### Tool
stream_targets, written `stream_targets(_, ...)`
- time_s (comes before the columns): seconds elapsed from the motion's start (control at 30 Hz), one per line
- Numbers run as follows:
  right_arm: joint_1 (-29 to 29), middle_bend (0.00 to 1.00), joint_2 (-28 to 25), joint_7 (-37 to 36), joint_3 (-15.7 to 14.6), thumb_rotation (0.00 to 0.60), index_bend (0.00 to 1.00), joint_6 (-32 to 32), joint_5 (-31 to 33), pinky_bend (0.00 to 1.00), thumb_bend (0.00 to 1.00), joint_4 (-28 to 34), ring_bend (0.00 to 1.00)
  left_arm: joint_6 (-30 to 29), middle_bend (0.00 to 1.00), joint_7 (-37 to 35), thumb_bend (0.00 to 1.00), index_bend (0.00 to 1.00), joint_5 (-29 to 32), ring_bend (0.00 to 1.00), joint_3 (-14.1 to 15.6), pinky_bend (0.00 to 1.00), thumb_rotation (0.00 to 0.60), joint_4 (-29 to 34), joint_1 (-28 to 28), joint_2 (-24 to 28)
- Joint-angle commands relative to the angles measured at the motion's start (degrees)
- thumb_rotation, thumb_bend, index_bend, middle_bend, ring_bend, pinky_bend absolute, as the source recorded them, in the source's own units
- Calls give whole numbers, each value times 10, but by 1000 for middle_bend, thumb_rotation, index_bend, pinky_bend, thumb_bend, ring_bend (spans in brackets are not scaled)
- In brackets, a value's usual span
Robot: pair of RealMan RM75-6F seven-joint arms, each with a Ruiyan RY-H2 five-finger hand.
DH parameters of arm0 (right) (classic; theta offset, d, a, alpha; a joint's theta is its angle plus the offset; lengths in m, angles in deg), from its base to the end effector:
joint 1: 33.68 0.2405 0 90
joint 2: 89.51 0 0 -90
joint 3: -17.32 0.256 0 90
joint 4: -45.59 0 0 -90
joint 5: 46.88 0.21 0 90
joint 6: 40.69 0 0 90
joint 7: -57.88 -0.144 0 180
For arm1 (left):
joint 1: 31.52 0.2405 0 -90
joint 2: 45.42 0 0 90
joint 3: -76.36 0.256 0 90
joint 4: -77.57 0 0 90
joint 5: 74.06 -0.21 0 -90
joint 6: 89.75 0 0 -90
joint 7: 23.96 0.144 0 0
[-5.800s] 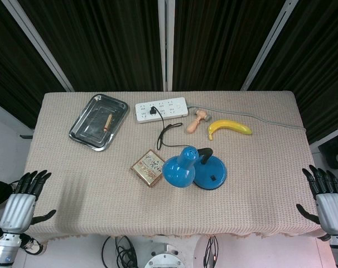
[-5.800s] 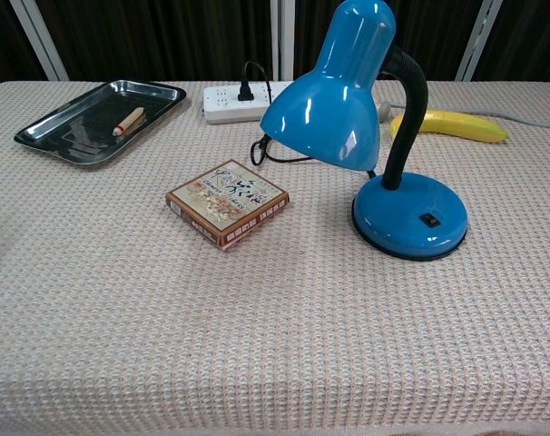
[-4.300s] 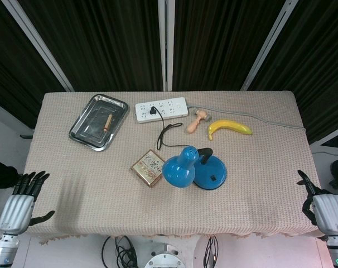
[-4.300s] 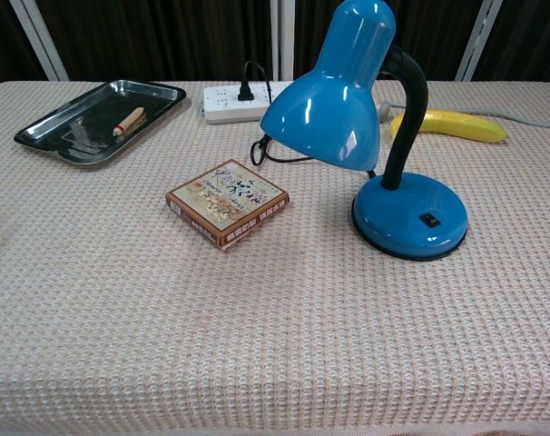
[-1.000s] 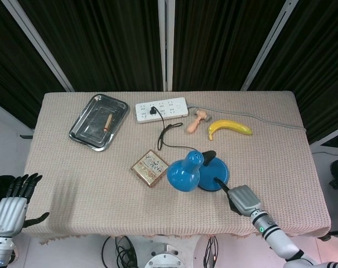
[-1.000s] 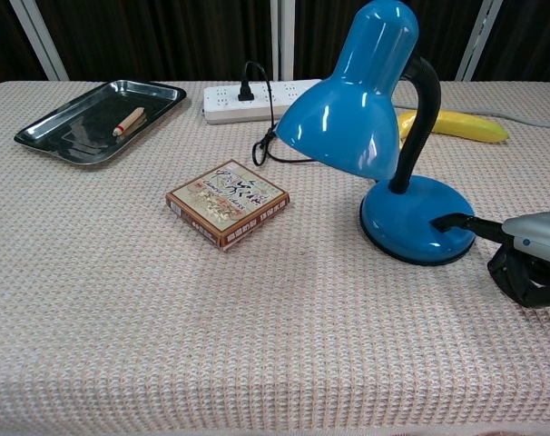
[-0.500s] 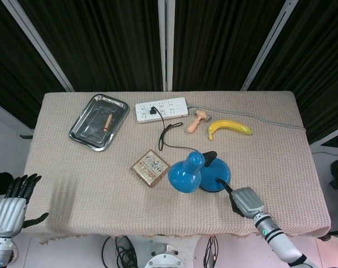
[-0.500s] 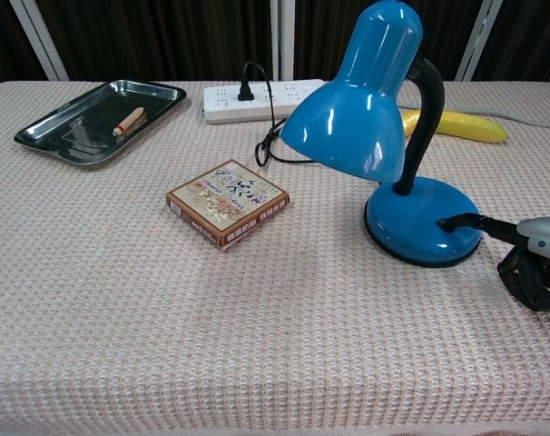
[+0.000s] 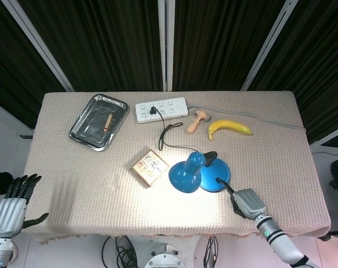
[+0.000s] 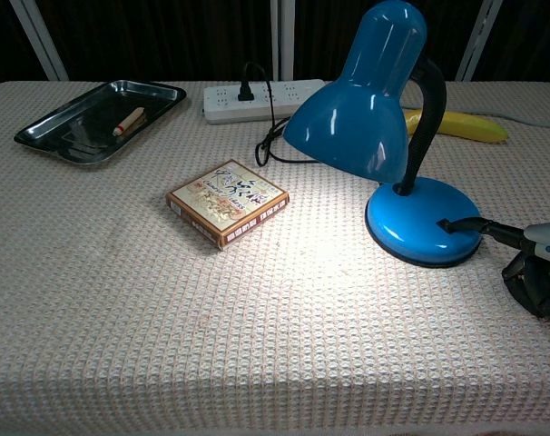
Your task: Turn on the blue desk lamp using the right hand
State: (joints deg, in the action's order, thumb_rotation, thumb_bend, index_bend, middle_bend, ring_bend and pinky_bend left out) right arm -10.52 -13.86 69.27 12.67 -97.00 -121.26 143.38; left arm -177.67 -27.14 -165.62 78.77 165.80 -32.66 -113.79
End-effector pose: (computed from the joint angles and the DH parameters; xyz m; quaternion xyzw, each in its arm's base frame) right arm -0.2539 -0.2080 0.0115 0.7386 -0.4978 0.2626 0.3712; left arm -0.3193 0.1411 0.1303 -0.6068 -0.4164 -0.3914 0.5525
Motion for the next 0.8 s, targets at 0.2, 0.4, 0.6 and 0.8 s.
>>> stream_targets(0.2, -48, 879, -49, -23, 13, 600, 0, -143, -96, 852, 1000, 35, 861, -1, 47, 3, 0, 85, -2, 0, -1, 0, 600, 5, -1, 3)
stream_targets(0.4, -125, 851, -76, -27, 28, 600, 0, -319, -154, 841, 1000, -16, 837, 0, 47, 8, 0, 85, -3, 0, -2, 0, 600, 12, -2, 7)
stream_targets(0.6, -184, 210, -100, -11, 25, 600, 0, -344, -95, 330, 381, -87, 214, 2, 47, 18, 0, 85, -4, 0, -5, 0, 600, 18, -6, 9)
stream_targets(0.8, -210, 0, -105, -86, 40, 600, 0, -339, -54, 0, 0, -108, 0, 3, 47, 29, 0, 85, -5, 0, -8, 0, 600, 21, -10, 7)
